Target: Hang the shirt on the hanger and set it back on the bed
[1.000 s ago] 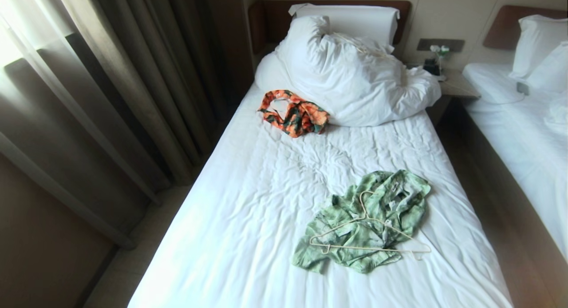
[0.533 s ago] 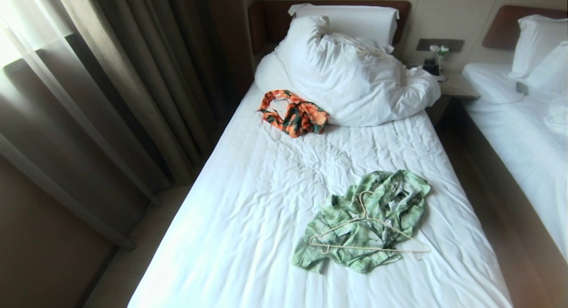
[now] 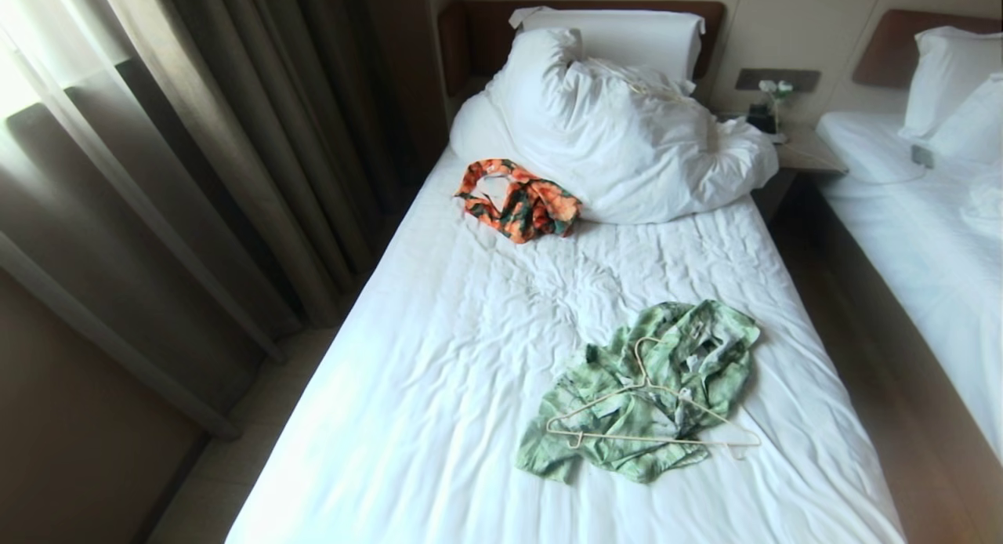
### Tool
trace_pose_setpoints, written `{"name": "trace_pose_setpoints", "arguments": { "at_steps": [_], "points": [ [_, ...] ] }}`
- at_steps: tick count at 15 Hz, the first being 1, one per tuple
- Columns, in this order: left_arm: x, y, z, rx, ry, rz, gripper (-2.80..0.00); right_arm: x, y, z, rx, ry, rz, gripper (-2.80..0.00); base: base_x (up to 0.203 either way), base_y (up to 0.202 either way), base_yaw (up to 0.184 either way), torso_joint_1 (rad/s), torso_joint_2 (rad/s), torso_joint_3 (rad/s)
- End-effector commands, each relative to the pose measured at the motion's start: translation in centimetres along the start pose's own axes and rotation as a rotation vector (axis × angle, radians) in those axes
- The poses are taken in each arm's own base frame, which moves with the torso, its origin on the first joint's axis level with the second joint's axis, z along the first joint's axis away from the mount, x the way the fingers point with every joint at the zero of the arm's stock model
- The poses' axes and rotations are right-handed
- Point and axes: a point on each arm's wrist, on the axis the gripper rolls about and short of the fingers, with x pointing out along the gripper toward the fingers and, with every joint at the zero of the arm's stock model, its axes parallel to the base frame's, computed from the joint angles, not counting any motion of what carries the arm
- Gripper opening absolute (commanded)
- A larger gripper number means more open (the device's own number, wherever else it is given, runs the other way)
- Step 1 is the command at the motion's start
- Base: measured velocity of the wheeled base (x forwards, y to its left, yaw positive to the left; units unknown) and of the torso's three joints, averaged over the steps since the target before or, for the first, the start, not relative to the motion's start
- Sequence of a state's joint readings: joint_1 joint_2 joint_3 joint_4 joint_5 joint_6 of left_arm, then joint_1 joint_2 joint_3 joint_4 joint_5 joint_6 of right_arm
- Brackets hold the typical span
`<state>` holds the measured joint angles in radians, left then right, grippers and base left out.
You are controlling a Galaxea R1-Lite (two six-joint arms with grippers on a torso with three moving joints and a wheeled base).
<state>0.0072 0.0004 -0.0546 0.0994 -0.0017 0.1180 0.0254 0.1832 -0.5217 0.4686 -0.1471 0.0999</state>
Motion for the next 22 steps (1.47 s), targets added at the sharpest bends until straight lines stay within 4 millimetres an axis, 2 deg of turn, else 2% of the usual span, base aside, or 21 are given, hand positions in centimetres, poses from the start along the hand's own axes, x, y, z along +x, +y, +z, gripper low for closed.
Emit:
{"name": "trace_pose_setpoints", "arguments": {
  "at_steps": [1,4,7,22],
  "points": [
    [0.2,-0.1,-0.5,-0.009,0.014,-0.023,-2.8,0.5,0.0,-2.9,-0.025,-0.006,0.021,-2.8,0.0,0.0,0.0,0.0,0.0,0.0],
    [0.2,-0.1,-0.4,-0.017,0.013,-0.018,-2.8,2.6,-0.1,-7.2,-0.111,-0.033,0.066,-2.8,0.0,0.0,0.0,0.0,0.0,0.0],
    [0.2,-0.1,-0.5,-0.026,0.015,-0.013,-2.8,4.2,0.1,-9.1,-0.148,-0.131,0.135,-2.8,0.0,0.0,0.0,0.0,0.0,0.0],
    [0.2,-0.1,-0.5,-0.031,0.015,-0.013,-2.8,4.3,0.2,-9.2,-0.155,-0.129,0.156,-2.8,0.0,0.0,0.0,0.0,0.0,0.0]
  ]
}}
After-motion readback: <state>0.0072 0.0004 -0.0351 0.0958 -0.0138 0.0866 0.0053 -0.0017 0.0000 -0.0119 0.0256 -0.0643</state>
